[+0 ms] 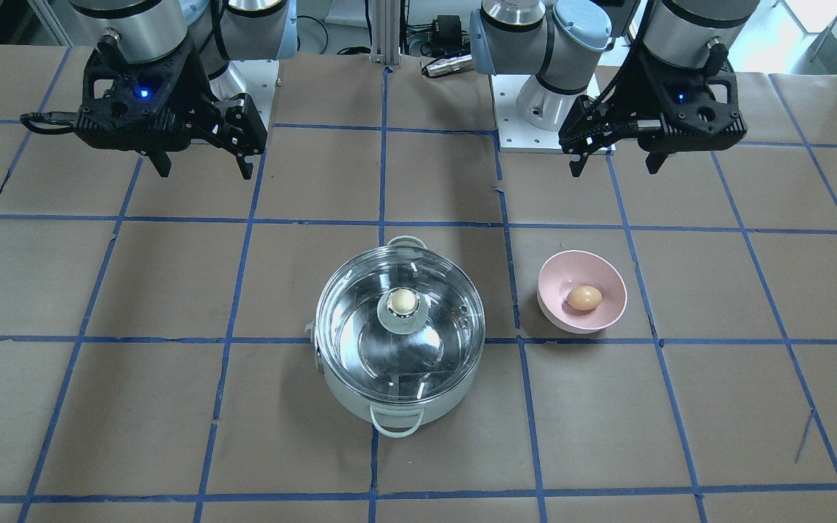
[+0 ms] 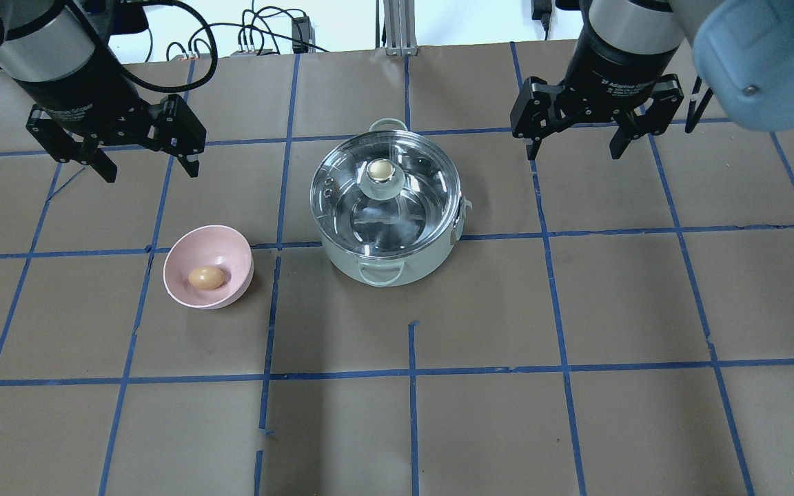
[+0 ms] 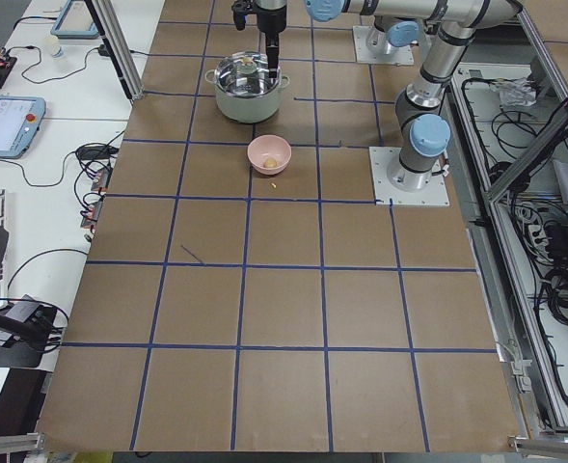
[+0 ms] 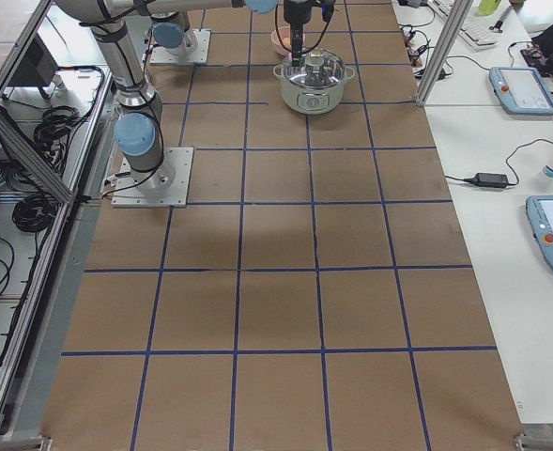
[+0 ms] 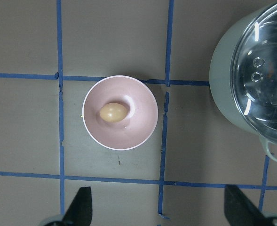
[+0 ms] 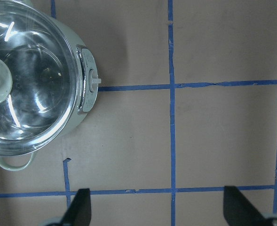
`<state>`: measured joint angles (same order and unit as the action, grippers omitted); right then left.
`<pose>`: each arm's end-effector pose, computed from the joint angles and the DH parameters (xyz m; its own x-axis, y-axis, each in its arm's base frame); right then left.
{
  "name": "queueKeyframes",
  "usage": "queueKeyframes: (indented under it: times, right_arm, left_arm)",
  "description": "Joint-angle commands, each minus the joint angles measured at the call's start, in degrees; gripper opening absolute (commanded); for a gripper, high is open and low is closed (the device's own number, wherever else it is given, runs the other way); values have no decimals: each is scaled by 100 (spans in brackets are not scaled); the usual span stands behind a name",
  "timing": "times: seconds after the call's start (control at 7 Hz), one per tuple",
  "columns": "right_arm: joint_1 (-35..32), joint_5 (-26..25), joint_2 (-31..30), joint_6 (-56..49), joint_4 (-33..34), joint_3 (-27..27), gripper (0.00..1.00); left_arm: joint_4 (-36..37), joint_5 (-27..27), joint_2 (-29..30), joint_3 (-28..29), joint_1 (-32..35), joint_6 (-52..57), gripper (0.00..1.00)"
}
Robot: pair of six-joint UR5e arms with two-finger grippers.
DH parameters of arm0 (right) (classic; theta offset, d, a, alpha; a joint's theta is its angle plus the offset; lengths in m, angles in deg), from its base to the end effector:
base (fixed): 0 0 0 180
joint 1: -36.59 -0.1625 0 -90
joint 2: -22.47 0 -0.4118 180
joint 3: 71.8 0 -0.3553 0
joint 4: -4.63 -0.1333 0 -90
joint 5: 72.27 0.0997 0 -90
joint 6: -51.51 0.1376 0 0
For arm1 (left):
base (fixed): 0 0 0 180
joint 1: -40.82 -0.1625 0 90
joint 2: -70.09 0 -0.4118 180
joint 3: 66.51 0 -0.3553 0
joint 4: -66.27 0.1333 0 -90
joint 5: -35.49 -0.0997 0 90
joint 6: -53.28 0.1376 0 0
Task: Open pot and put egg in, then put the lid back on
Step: 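Move the left gripper down toward the egg in the pink bowl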
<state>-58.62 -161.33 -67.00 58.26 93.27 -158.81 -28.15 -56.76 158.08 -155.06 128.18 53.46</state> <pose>0.1769 -0.4469 0.4539 -0.9995 0.0266 -0.0185 0.0269 0.9995 -0.0171 -0.1076 -0.4430 0.4563 -0.9983 -0.0422 -0.0392 -0.0429 0.9989 0.0169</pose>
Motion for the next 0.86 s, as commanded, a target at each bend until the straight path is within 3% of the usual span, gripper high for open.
queueKeyframes:
  times: [0.0,0.29,0.71]
  right_arm:
    - [19,-7,0,-6,-13,0,100]
    - [28,-41,0,-24,-13,0,100]
    - [37,-33,0,-50,-13,0,100]
  left_arm:
    - [63,-3,68,-397,-52,201,100]
    - [1412,-38,113,-1328,-87,796,100]
    - [2109,-47,122,-2069,-553,949,96]
